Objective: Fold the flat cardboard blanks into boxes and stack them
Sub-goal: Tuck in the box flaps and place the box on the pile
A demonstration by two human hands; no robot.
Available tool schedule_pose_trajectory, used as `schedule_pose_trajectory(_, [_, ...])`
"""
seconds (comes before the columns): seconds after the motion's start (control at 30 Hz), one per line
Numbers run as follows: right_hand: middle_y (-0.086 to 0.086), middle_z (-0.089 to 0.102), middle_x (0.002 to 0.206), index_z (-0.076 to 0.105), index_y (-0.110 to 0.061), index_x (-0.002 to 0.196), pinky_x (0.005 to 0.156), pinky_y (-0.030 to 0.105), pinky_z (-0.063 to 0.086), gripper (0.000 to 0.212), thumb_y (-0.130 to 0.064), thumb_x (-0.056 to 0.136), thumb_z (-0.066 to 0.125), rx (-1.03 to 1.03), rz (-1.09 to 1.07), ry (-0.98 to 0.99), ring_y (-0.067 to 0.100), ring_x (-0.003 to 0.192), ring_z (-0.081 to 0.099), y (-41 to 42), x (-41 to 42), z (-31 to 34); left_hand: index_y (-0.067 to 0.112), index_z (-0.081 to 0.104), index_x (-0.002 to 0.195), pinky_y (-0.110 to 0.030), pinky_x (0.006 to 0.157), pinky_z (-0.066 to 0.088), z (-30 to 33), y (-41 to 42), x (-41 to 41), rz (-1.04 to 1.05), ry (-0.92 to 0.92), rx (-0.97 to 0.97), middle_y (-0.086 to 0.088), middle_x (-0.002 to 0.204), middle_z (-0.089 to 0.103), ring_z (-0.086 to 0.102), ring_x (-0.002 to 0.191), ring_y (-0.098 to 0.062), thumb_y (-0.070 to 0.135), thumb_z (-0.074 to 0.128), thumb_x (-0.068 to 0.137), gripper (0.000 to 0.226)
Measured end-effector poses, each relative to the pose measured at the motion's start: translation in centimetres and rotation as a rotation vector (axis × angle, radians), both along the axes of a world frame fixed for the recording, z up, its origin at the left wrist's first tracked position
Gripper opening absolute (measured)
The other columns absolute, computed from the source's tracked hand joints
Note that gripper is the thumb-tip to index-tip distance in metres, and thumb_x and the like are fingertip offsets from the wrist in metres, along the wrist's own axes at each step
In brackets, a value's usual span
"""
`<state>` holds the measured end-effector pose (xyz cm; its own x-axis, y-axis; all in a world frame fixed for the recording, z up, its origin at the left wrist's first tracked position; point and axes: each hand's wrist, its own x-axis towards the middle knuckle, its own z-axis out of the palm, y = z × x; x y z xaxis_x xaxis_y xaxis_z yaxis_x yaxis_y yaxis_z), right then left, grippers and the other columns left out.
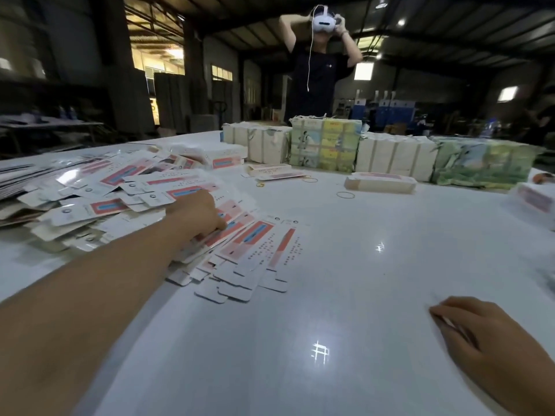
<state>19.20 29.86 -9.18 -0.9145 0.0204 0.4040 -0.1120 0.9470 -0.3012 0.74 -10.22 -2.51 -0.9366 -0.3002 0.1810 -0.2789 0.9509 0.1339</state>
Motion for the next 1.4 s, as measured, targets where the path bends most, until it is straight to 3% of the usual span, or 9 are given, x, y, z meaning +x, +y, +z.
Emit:
schedule_pose_trajectory(0.1, [0.004, 0.069, 0.101, 0.077, -0.012, 0.092, 0.079, 0.043, 0.047, 0.018, -0.004, 0.077, 0.073, 0.007, -0.008, -0.010, 0.033, 0.097, 0.061, 0.0, 0.4, 0.3, 0.015, 0.045, 0.121, -0.048, 0.098, 0.034, 0.9, 2.4, 0.8, 0.058, 0.083, -0.166, -0.006, 0.111, 0.057, 0.051, 0.108, -0.026, 0.050, 0.065, 0.078, 0.059])
schedule_pose_trajectory(0.23, [-0.011, 0.058, 0.122, 0.067, -0.026, 0.114, 0.091, 0.026, 0.037, 0.025, -0.026, 0.093, 0.055, 0.088, 0.008, -0.047, 0.014, 0.115, 0.050, 0.2, 0.5, 0.6, 0.020, 0.056, 0.121, -0.029, 0.071, 0.042, 2.3, 6.7, 3.0, -0.247, 0.164, 0.087, -0.002, 0.110, 0.061, 0.054, 0.091, -0.020, 0.025, 0.051, 0.091, 0.030])
schedule_pose_trajectory(0.33, [-0.010, 0.051, 0.132, 0.056, -0.027, 0.128, 0.098, 0.022, 0.032, 0.033, -0.032, 0.097, 0.045, 0.016, -0.005, -0.099, 0.011, 0.123, 0.043, 0.4, 0.6, 0.9, 0.017, 0.059, 0.126, -0.026, 0.077, 0.041, 2.6, 12.3, 6.3, -0.542, 0.170, 0.378, -0.004, 0.126, 0.060, 0.053, 0.096, -0.016, 0.020, 0.052, 0.092, 0.035])
schedule_pose_trajectory(0.4, [-0.004, 0.056, 0.128, 0.058, -0.023, 0.124, 0.097, 0.027, 0.042, 0.030, -0.031, 0.097, 0.047, -0.399, -0.015, -0.001, 0.014, 0.115, 0.052, 0.4, 1.0, 1.7, 0.018, 0.059, 0.127, -0.017, 0.070, 0.040, 2.1, 16.2, 8.9, -0.720, 0.122, 0.479, -0.001, 0.123, 0.062, 0.054, 0.089, -0.010, 0.021, 0.053, 0.093, 0.035])
schedule_pose_trajectory(0.5, [0.011, 0.070, 0.100, 0.065, -0.015, 0.104, 0.055, 0.026, 0.053, 0.032, -0.040, 0.098, 0.044, -1.253, -0.005, -0.109, 0.020, 0.079, 0.066, 0.6, 1.5, 3.4, 0.030, 0.058, 0.128, -0.011, 0.056, 0.038, 0.9, 20.7, 12.1, -0.864, 0.022, 0.486, 0.019, 0.096, 0.061, 0.058, 0.076, -0.002, 0.027, 0.050, 0.095, 0.033])
schedule_pose_trajectory(0.57, [0.016, 0.071, 0.080, 0.063, -0.004, 0.096, 0.044, 0.027, 0.047, 0.033, -0.032, 0.098, 0.046, -1.449, 0.061, -0.203, 0.022, 0.057, 0.063, 1.0, 2.3, 3.9, 0.036, 0.056, 0.128, -0.015, 0.058, 0.040, 0.2, 22.8, 13.6, -0.920, -0.020, 0.477, 0.025, 0.088, 0.056, 0.059, 0.074, -0.004, 0.032, 0.047, 0.096, 0.033])
schedule_pose_trajectory(0.8, [0.015, 0.069, 0.070, 0.057, 0.000, 0.082, 0.046, 0.026, 0.048, 0.023, -0.016, 0.097, 0.050, -1.355, 0.091, -0.169, 0.022, 0.053, 0.063, 1.0, 3.2, 4.1, 0.032, 0.011, 0.148, -0.023, 0.088, 0.043, -4.0, 24.2, 16.3, -1.025, 0.087, 0.089, 0.012, 0.130, 0.035, 0.041, 0.098, -0.007, 0.091, 0.042, 0.051, 0.118])
schedule_pose_trajectory(1.07, [0.016, 0.070, 0.082, 0.060, 0.003, 0.108, 0.047, 0.026, 0.051, 0.028, -0.015, 0.096, 0.043, -1.621, 0.389, -0.272, 0.020, 0.059, 0.065, 1.7, 3.1, 4.3, 0.030, 0.022, 0.145, -0.017, 0.073, 0.039, -3.2, 23.0, 16.1, -1.085, 0.316, 0.213, 0.007, 0.122, 0.046, 0.046, 0.094, -0.010, 0.068, 0.064, 0.056, 0.105])
schedule_pose_trajectory(1.4, [0.007, 0.074, 0.090, 0.067, -0.018, 0.098, 0.047, 0.026, 0.055, 0.023, -0.013, 0.075, 0.065, -1.217, 0.402, -0.153, 0.026, 0.070, 0.071, 3.2, 2.8, 3.9, 0.019, 0.040, 0.138, -0.022, 0.066, 0.038, -2.3, 22.6, 16.9, -1.077, 0.442, -0.034, 0.000, 0.111, 0.059, 0.042, 0.080, -0.010, 0.064, 0.076, 0.056, 0.100])
